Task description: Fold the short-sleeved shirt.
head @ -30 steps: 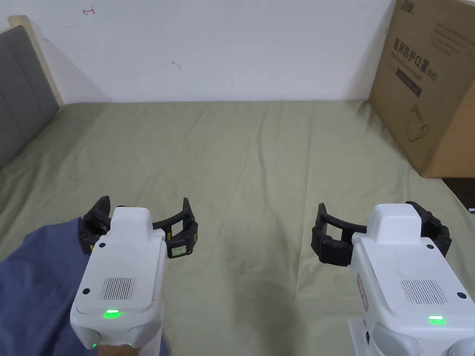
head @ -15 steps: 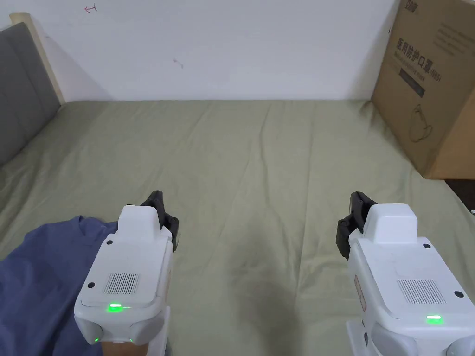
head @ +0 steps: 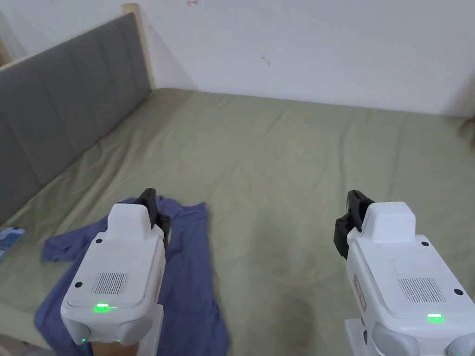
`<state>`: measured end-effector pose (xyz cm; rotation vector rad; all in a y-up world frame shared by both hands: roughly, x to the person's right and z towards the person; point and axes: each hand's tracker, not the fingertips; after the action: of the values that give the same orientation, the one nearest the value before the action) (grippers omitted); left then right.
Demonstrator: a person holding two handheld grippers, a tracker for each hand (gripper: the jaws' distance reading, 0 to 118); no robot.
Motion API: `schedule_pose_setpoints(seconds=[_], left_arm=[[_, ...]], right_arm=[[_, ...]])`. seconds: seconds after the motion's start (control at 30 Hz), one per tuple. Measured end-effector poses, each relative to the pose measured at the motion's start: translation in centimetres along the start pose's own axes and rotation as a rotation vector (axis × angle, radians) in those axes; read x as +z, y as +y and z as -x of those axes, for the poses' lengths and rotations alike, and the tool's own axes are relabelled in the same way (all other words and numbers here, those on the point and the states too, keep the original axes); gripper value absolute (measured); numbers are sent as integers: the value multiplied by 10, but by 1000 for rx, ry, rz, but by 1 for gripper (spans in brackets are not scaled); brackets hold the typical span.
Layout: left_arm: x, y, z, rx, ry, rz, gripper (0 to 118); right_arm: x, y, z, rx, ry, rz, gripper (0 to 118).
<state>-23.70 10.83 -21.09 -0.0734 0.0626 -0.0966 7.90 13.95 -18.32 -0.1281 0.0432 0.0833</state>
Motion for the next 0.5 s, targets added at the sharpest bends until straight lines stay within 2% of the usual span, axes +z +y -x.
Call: schedule_pose_setpoints(seconds=[0.3, 0.5], left_arm=[[30, -13, 98, -12, 186, 42, 0], [45, -22, 129, -14, 240, 67, 0]], right_arm=[[-26, 4, 88, -2, 181, 0, 0], [-28, 3, 118, 9, 241, 6, 0]])
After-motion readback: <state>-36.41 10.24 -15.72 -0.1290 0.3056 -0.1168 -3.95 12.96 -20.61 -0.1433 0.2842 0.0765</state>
